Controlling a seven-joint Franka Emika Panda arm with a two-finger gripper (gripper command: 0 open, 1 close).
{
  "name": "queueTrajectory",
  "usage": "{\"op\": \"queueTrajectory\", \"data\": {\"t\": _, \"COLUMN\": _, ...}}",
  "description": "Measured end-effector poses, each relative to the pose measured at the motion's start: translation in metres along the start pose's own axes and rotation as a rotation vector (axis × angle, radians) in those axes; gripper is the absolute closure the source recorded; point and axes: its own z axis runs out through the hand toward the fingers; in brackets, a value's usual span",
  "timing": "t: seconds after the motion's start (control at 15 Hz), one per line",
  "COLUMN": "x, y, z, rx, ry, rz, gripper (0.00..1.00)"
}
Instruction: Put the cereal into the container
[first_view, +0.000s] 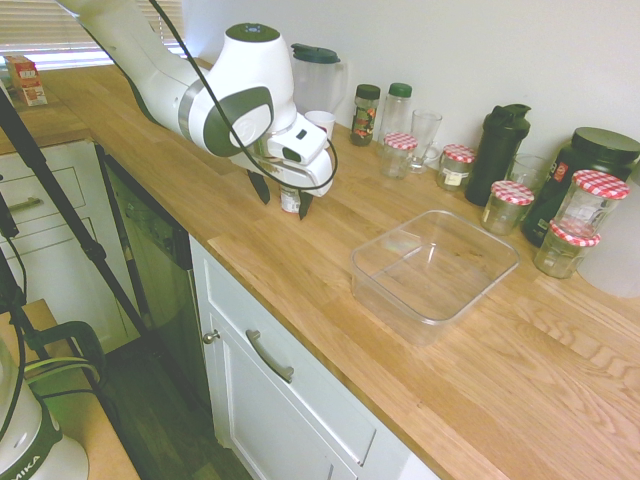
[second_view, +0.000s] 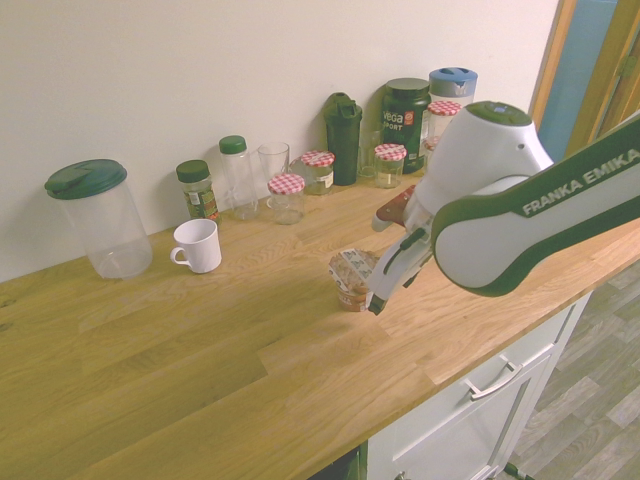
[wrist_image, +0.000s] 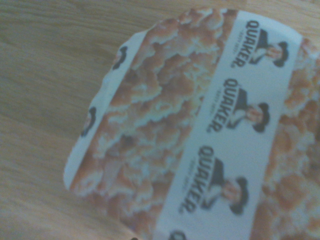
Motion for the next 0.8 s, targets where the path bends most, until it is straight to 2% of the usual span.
{"op": "queueTrajectory", "data": {"t": 0.33, "x": 0.016, "y": -0.025, "z": -0.007, "rx": 0.045, "ry": 0.045, "rz": -0.01, "gripper": 0.0}}
{"op": "queueTrajectory", "data": {"t": 0.8, "x": 0.021, "y": -0.044, "z": 0.015, "rx": 0.053, "ry": 0.053, "rz": -0.036, "gripper": 0.0}}
